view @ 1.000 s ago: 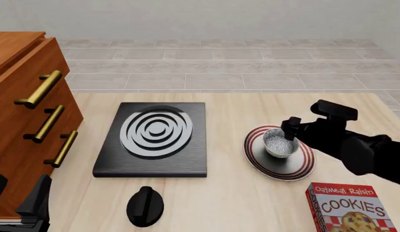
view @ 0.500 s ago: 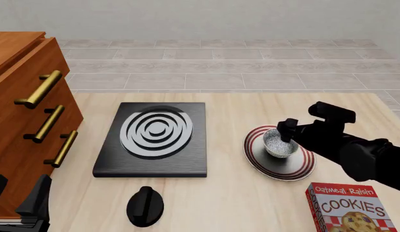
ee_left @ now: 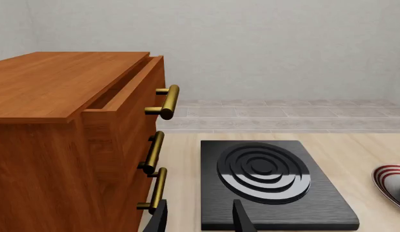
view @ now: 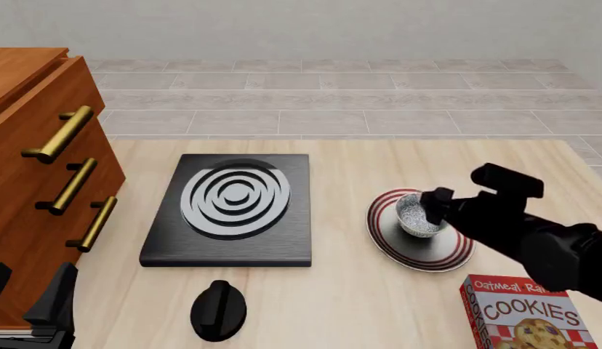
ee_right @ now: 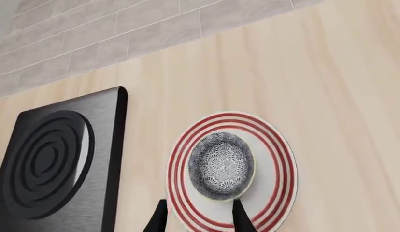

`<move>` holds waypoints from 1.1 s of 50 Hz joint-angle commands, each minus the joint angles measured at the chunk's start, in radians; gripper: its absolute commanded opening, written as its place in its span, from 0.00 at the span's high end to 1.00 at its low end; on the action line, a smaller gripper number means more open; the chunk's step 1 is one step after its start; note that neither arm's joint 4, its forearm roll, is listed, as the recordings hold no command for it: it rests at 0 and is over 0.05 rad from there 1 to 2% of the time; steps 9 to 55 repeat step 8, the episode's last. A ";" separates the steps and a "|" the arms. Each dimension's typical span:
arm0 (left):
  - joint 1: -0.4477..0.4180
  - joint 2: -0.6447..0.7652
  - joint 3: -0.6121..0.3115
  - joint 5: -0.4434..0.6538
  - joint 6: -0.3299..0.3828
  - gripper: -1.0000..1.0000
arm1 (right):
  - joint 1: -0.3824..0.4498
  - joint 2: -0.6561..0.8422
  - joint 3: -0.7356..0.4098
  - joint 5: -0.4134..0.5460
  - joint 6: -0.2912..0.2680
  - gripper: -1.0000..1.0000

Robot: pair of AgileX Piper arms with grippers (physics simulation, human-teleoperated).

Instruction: Pick the akita bowl on the stove and place it on the plate.

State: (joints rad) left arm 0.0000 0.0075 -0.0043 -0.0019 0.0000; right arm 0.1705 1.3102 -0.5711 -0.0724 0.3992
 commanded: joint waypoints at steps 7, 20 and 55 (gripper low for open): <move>0.000 0.000 0.000 0.000 0.000 0.00 | 0.004 -0.063 0.035 0.031 0.017 0.00; 0.000 0.000 0.000 0.000 0.000 0.00 | 0.005 -0.065 0.033 0.033 0.015 0.00; 0.000 0.000 0.000 0.000 0.000 0.00 | 0.005 -0.065 0.033 0.033 0.015 0.00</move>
